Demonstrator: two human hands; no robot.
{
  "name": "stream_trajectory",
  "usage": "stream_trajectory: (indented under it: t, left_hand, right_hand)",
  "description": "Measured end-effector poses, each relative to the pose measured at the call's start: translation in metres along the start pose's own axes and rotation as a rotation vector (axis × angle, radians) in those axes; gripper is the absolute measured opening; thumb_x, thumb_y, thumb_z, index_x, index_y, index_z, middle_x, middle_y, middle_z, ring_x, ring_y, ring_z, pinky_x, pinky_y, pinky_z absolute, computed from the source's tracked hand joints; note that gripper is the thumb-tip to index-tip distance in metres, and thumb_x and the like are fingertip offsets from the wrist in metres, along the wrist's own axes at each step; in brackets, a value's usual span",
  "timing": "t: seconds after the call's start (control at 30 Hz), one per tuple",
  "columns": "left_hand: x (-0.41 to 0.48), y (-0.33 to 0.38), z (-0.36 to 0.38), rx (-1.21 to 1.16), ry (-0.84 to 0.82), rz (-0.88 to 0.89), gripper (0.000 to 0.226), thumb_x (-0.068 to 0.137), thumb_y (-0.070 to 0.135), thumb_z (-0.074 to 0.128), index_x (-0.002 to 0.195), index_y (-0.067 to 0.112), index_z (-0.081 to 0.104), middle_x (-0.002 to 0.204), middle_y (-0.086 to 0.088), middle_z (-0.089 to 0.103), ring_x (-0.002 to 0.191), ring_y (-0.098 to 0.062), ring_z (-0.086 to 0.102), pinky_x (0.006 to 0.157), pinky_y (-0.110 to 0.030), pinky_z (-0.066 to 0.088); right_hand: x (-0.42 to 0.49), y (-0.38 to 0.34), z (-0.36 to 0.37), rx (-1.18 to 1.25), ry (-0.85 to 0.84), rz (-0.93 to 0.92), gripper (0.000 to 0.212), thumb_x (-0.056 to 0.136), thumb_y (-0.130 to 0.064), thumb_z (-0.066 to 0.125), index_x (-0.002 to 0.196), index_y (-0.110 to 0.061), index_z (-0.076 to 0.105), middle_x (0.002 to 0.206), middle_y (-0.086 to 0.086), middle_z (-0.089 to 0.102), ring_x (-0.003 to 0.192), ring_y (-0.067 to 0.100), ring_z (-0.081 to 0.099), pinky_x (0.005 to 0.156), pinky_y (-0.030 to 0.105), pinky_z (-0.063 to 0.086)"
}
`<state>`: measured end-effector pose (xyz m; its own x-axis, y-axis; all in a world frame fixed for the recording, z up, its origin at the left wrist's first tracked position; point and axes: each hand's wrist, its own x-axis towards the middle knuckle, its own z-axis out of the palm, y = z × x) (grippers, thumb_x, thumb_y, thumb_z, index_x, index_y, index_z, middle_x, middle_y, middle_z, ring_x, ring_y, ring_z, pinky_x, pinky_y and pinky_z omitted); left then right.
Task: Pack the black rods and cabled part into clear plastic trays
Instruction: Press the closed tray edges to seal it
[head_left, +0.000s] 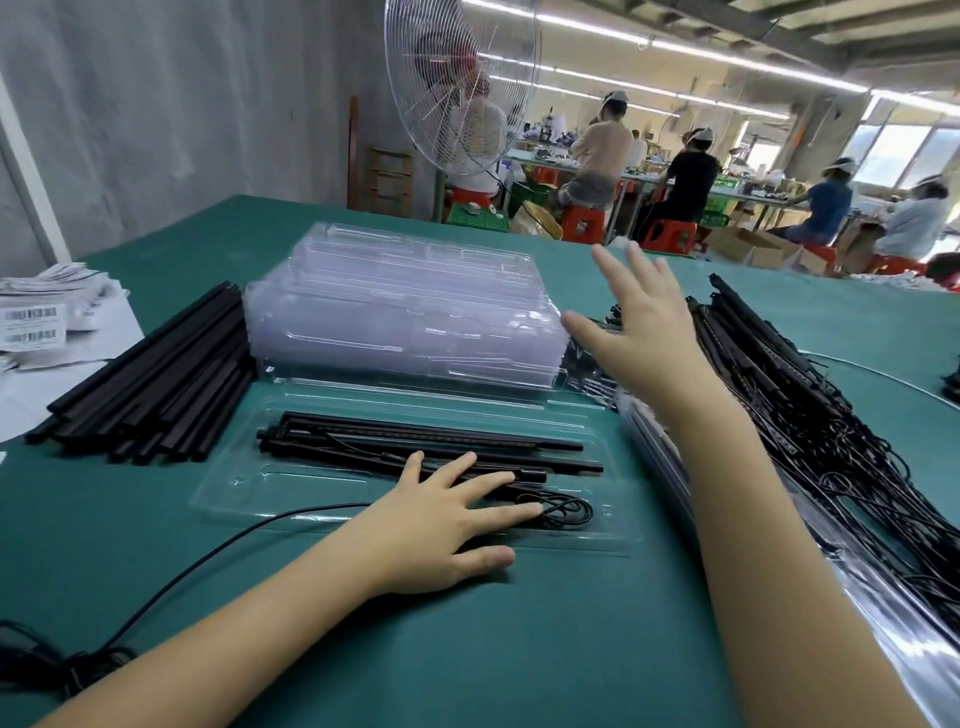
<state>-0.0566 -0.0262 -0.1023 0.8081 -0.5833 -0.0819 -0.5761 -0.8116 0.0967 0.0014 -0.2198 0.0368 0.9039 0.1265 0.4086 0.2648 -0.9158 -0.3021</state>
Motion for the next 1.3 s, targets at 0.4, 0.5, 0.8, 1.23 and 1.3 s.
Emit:
stream_trajectory:
  t: [0.4, 0.5, 0.8, 1.23, 1.3]
  left_hand:
    - [0.000, -0.004, -0.001, -0.042, -0.003, -0.005, 0.046, 0.091, 0.068, 0.013, 0.133, 0.070, -0.007, 0.156, 0.024, -0.009, 0.146, -0.015, -0.014, 0.110, -0.058, -0.014]
    - [-0.001, -0.003, -0.002, -0.053, -0.002, 0.007, 0.042, 0.092, 0.068, 0.013, 0.122, 0.076, -0.014, 0.154, 0.025, -0.014, 0.145, -0.015, -0.017, 0.109, -0.056, -0.017]
    - [-0.001, -0.003, -0.002, -0.015, 0.007, 0.028, 0.044, 0.092, 0.066, 0.010, 0.129, 0.072, -0.013, 0.147, 0.029, -0.020, 0.141, -0.013, -0.025, 0.111, -0.055, -0.019]
    - [-0.003, -0.004, -0.002, 0.010, 0.040, 0.097, 0.057, 0.097, 0.057, 0.014, 0.149, 0.042, -0.006, 0.148, 0.032, -0.012, 0.140, 0.000, -0.020, 0.114, -0.038, -0.020]
    - [-0.003, -0.005, -0.002, -0.003, 0.034, 0.096, 0.056, 0.097, 0.057, 0.014, 0.150, 0.043, 0.001, 0.149, 0.033, -0.010, 0.140, 0.001, -0.020, 0.113, -0.038, -0.020]
  right_hand:
    - [-0.054, 0.011, 0.017, 0.128, 0.045, -0.014, 0.018, 0.092, -0.019, 0.059, 0.093, -0.009, 0.074, 0.086, 0.007, 0.068, 0.079, 0.018, 0.059, 0.078, 0.032, 0.047]
    - [-0.083, 0.019, 0.027, 0.235, -0.013, 0.098, 0.021, 0.091, -0.027, 0.060, 0.079, -0.019, 0.075, 0.064, -0.006, 0.066, 0.069, 0.007, 0.061, 0.068, 0.019, 0.044]
    - [-0.087, 0.042, 0.068, 0.102, -0.176, 0.458, 0.016, 0.082, -0.030, 0.069, 0.084, -0.015, 0.064, 0.099, 0.010, 0.059, 0.100, 0.026, 0.054, 0.082, 0.027, 0.040]
    - [-0.086, 0.049, 0.069, 0.039, -0.271, 0.423, 0.022, 0.086, -0.031, 0.063, 0.078, -0.015, 0.051, 0.103, 0.012, 0.058, 0.088, 0.024, 0.057, 0.071, 0.026, 0.038]
    - [-0.087, 0.050, 0.070, 0.029, -0.269, 0.396, 0.018, 0.087, -0.032, 0.062, 0.085, -0.015, 0.055, 0.105, 0.011, 0.056, 0.089, 0.023, 0.056, 0.072, 0.026, 0.038]
